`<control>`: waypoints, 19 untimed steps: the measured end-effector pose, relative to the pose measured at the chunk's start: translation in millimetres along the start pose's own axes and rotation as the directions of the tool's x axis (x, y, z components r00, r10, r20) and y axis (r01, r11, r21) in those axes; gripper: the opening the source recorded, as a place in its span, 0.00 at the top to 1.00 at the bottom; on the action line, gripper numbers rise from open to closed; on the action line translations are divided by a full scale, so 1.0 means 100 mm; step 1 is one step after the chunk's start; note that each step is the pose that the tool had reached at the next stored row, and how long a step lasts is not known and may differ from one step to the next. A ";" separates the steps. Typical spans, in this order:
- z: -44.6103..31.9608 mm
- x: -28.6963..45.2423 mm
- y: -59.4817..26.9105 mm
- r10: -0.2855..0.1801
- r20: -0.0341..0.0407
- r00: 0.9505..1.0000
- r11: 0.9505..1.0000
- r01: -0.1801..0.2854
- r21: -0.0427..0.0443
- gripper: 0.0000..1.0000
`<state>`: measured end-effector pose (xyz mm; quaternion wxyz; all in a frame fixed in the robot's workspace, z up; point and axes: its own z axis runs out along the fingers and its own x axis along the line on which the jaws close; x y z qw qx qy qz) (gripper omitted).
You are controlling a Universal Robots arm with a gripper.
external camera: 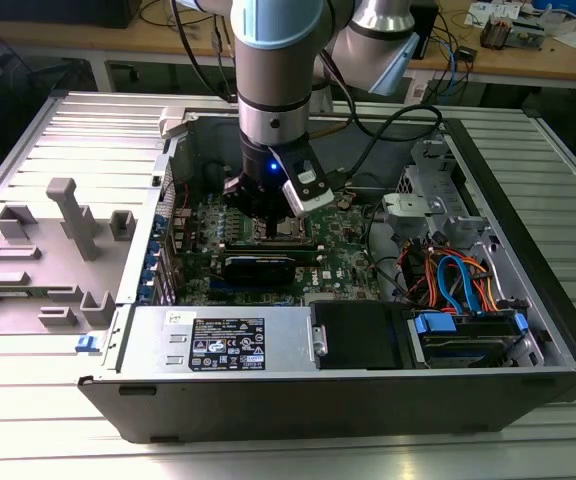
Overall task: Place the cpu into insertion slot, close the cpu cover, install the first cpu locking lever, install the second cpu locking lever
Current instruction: 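Install the second cpu locking lever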
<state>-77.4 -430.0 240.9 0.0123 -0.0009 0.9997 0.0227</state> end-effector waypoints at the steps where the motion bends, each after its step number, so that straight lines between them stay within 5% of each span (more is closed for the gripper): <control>1: -0.007 0.003 -0.002 -0.001 -0.001 1.000 1.000 0.001 -0.004 0.89; 6: -0.001 0.005 -0.005 -0.031 -0.007 0.999 0.999 0.031 -0.025 0.89; 19: 0.057 0.042 -0.026 -0.064 -0.008 0.998 0.997 0.064 -0.042 0.89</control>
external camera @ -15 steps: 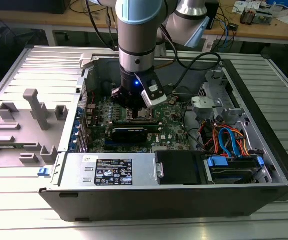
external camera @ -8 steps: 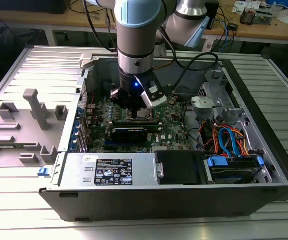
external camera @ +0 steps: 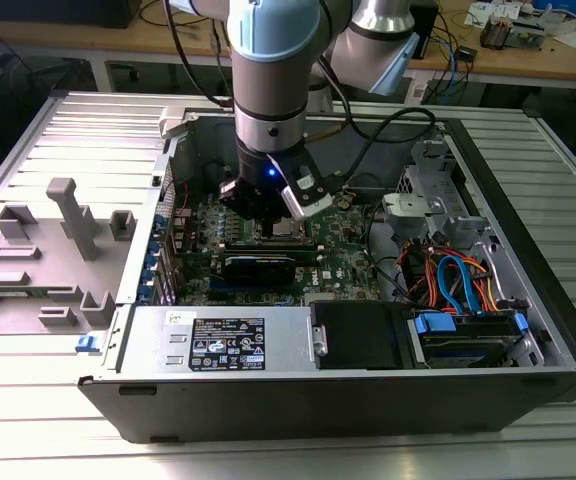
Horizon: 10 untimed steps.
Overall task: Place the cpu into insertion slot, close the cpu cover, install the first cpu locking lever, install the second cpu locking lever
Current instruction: 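Install the second cpu locking lever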
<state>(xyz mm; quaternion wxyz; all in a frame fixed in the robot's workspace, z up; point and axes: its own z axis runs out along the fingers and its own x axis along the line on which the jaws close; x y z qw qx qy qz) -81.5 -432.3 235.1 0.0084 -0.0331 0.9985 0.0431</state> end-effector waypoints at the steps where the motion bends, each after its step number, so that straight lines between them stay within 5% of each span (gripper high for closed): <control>1: -0.014 -0.003 0.001 0.000 0.000 1.000 1.000 0.000 0.000 0.89; 10: -0.031 -0.030 -0.060 0.000 0.000 1.000 1.000 0.000 0.000 0.89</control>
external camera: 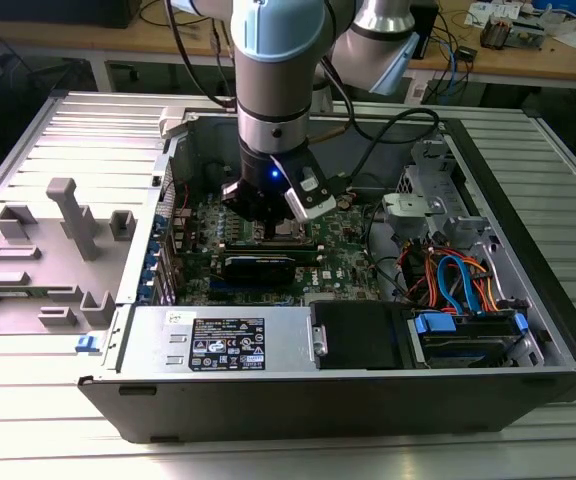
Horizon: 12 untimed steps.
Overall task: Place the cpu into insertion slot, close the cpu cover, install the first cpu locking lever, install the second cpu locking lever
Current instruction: 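Install the second cpu locking lever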
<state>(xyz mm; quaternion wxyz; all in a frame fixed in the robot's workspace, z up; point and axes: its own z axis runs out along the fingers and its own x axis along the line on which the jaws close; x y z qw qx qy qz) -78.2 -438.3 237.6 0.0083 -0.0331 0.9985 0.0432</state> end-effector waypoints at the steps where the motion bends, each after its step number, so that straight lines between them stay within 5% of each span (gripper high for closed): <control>1: 0.000 0.000 0.000 0.000 0.000 1.000 1.000 0.000 0.000 0.89; 4: 0.001 0.016 0.000 0.000 0.000 1.000 1.000 0.000 -0.003 0.89; 9: 0.022 0.083 0.003 -0.001 0.003 1.000 1.000 0.001 -0.030 0.89; 12: 0.032 0.104 0.003 -0.001 0.003 1.000 0.999 0.001 -0.035 0.89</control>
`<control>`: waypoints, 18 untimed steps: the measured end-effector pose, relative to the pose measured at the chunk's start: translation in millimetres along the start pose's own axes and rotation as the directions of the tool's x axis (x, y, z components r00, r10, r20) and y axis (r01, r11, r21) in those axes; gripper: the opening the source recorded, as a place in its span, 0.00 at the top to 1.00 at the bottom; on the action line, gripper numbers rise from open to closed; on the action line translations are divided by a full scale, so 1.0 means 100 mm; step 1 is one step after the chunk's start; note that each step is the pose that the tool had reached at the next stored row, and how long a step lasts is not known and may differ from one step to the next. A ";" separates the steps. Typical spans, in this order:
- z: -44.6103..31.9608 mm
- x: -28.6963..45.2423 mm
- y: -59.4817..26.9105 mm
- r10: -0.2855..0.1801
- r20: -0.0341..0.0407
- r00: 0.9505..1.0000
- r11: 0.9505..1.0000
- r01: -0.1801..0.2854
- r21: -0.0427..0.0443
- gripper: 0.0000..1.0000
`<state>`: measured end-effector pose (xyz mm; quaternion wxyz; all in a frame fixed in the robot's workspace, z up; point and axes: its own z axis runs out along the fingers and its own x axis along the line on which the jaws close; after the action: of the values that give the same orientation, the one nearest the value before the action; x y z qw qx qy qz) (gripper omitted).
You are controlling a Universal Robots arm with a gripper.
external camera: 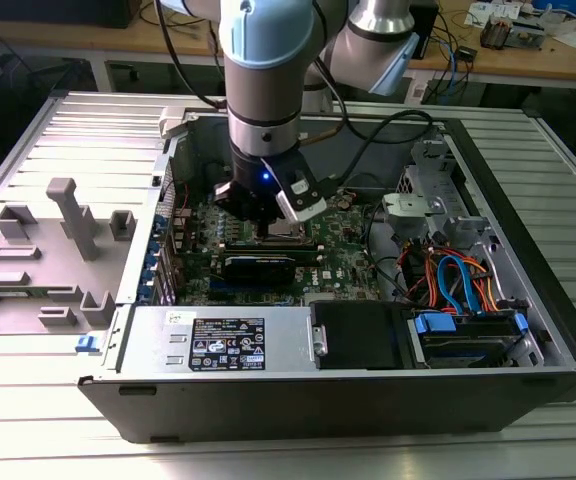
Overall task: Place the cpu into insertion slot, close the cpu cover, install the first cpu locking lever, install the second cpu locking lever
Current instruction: 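Install the second cpu locking lever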
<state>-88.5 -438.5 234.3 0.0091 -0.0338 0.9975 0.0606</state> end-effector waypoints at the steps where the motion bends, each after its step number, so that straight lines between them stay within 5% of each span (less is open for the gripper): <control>1: 0.003 0.006 0.000 0.000 0.000 1.000 1.000 0.000 -0.002 0.89; 18: 0.071 0.082 -0.040 -0.004 0.001 1.000 1.000 0.004 -0.025 0.89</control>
<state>-96.3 -442.1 226.6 0.0095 -0.0360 0.9966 0.0733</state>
